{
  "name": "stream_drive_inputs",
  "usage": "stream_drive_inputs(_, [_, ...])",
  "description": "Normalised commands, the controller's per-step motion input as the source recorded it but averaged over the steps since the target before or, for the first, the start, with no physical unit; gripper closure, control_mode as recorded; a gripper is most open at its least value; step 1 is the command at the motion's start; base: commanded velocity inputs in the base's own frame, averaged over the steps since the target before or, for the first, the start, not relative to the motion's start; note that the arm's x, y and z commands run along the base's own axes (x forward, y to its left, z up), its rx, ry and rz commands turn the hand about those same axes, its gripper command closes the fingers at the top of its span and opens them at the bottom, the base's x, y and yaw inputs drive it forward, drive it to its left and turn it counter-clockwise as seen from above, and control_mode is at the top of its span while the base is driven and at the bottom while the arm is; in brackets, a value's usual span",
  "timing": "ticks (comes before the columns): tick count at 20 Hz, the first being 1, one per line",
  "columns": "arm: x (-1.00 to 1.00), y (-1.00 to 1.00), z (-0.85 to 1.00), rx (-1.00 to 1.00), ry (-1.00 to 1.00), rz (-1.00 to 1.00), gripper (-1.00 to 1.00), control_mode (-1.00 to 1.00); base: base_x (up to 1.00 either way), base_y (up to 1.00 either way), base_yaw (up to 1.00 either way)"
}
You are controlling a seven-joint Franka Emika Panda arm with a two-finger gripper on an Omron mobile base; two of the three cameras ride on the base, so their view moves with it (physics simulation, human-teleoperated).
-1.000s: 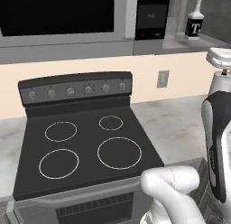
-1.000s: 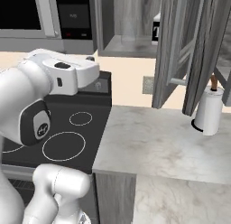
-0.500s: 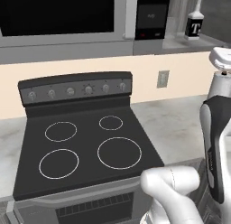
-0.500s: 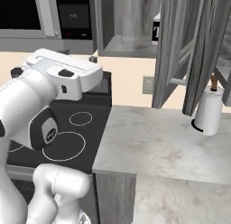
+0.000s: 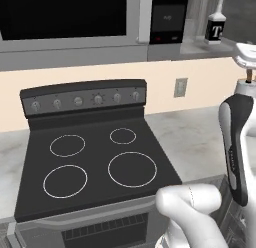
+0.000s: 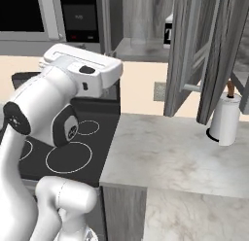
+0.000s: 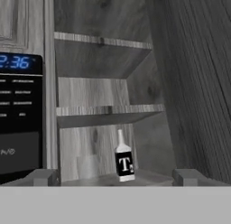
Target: There is a bowl on the dining counter. Grab a lemon wedge from the fridge and place it in the bowl. Then get the liquor bottle and glass cup from the cabinet and place them next to the bowl.
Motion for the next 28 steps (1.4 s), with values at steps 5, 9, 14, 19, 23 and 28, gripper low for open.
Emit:
stream_drive_inputs(5, [0.33, 0.00, 0.00, -0.01, 0.14, 0.00, -1.00, -1.00, 0.00, 0.00, 0.00])
stream_drive_inputs(9, [0.40, -0.04, 0.00, -0.01, 0.23, 0.00, -1.00, -1.00, 0.00, 0.00, 0.00])
stream_drive_inputs(14, [0.45, -0.14, 0.13, 0.00, 0.06, 0.02, -1.00, -1.00, 0.00, 0.00, 0.00])
stream_drive_inputs(19, [0.46, -0.11, 0.14, 0.00, 0.02, 0.00, -1.00, -1.00, 0.00, 0.00, 0.00])
stream_drive_inputs(23, [0.31, -0.10, 0.00, 0.00, 0.08, -0.01, -1.00, -1.00, 0.00, 0.00, 0.00])
stream_drive_inputs(28, [0.39, -0.23, 0.03, 0.00, 0.05, 0.00, -1.00, -1.00, 0.00, 0.00, 0.00])
